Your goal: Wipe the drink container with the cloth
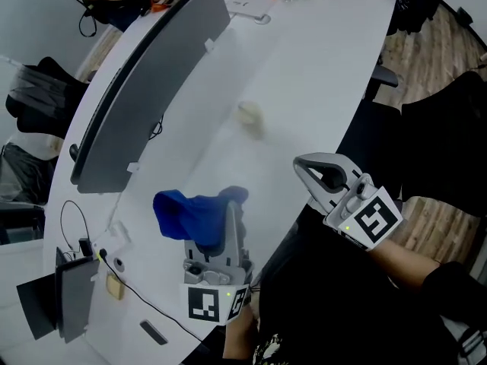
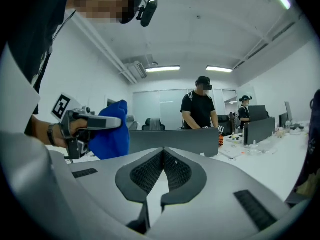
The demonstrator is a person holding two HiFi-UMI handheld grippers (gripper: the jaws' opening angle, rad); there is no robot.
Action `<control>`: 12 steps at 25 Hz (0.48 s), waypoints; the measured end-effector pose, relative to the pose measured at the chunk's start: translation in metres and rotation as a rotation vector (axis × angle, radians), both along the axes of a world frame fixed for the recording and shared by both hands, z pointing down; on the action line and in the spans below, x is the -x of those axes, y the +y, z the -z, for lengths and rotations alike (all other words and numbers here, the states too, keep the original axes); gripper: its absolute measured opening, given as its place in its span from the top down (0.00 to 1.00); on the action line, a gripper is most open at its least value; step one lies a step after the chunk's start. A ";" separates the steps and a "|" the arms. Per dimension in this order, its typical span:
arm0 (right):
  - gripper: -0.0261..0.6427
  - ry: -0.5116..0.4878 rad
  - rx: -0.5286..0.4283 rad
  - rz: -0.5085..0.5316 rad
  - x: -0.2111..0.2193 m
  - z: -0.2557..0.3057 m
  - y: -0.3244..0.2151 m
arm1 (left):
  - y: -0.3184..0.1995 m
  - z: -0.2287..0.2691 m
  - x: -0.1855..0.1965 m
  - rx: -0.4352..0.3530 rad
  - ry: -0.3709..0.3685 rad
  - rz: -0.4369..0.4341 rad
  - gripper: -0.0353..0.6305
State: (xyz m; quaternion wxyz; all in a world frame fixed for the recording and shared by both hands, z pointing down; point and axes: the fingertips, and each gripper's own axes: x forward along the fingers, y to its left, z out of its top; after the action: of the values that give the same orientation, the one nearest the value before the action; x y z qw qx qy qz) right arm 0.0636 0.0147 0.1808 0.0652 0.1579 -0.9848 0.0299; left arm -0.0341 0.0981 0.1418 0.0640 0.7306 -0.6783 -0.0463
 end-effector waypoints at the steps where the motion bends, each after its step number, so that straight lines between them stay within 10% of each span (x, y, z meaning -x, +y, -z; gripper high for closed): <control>1: 0.96 0.013 -0.001 -0.018 -0.005 0.002 0.004 | 0.006 0.004 -0.001 0.007 -0.032 0.010 0.88; 12: 0.96 0.059 -0.034 -0.072 -0.025 0.000 0.045 | 0.056 0.013 0.001 0.066 -0.127 0.033 0.88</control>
State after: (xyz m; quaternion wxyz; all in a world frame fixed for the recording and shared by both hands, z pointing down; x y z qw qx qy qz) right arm 0.0888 0.0600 0.1808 0.0902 0.1950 -0.9766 0.0111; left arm -0.0348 0.1538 0.1286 0.0439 0.7184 -0.6939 0.0215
